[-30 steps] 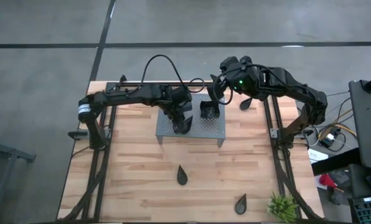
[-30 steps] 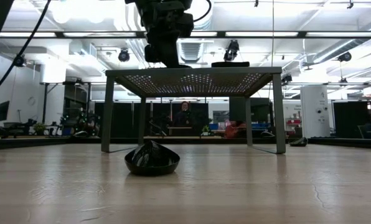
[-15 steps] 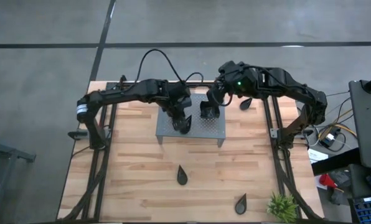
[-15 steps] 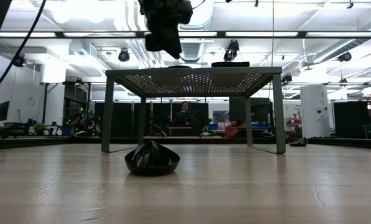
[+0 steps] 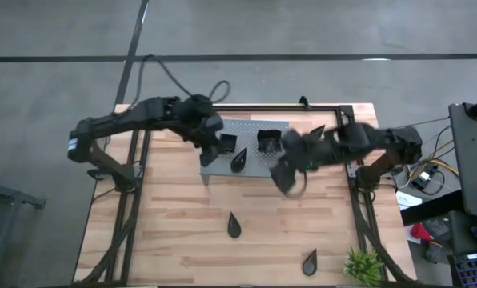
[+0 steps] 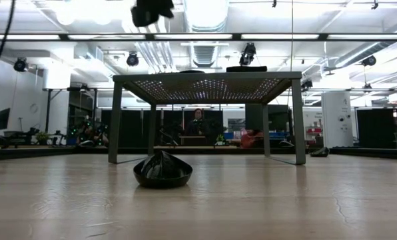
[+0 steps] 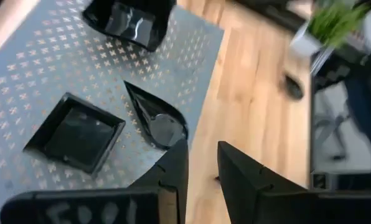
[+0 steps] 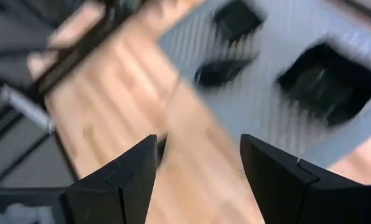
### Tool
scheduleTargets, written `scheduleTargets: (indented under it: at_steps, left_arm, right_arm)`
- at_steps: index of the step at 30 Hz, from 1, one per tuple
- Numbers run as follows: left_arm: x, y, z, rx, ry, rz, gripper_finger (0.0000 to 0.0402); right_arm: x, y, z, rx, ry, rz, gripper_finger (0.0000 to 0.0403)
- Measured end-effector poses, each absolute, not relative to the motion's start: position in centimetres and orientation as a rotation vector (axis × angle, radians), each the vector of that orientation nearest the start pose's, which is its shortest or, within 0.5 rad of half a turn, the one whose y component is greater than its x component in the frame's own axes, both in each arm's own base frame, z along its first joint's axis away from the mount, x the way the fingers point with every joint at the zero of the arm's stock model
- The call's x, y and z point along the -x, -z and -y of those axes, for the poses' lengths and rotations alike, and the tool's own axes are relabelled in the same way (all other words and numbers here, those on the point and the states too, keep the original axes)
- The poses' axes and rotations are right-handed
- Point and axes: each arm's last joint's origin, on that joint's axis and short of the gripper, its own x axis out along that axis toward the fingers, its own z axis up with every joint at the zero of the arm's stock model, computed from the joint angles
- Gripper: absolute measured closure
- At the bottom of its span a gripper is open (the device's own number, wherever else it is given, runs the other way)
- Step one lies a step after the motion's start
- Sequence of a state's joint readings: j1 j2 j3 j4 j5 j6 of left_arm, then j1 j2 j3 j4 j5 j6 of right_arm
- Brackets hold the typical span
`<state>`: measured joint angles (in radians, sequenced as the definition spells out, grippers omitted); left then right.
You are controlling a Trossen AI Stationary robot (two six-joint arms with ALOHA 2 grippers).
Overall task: Pick & Place Mini shaped plates
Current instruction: Stack the black drop shaped plate on top of the other black drop shaped plate on the shelf
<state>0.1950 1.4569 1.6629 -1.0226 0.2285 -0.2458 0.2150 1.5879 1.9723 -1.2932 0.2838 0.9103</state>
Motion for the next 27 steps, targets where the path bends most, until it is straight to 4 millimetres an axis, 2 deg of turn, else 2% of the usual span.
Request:
scheduleTargets:
  at_steps: [5,10,14,19,24,27]
  left_arm:
    - [-25.1,-41.9,-4.2,0.489,-0.101,-0.706,0.0325]
    - [-23.1,-42.6,-3.8,0.566,-0.164,-0.646,0.0324]
    - [-22.3,-42.6,-3.7,0.635,-0.188,-0.608,0.0325]
    - [-21.7,-42.2,-3.4,0.63,-0.184,-0.607,0.0324]
    - [-21.8,-41.4,-3.3,0.581,-0.161,-0.609,0.0325]
    - [-21.9,-40.9,-3.3,0.571,-0.153,-0.624,0.0322]
  right_arm:
    - [-27.0,-42.3,-9.6,-0.591,0.38,-0.896,0.0179]
    - [-25.3,-39.9,-14.6,-0.477,0.211,-1.052,0.0179]
    - [-23.5,-37.1,-18.1,-0.406,0.165,-1.145,0.0179]
    - [-22.1,-33.9,-21.6,-0.413,0.092,-1.15,0.0179]
    - [-22.0,-30.2,-25.6,-0.388,-0.106,-1.06,0.0179]
    - [-22.3,-27.7,-27.6,-0.371,-0.171,-1.062,0.0179]
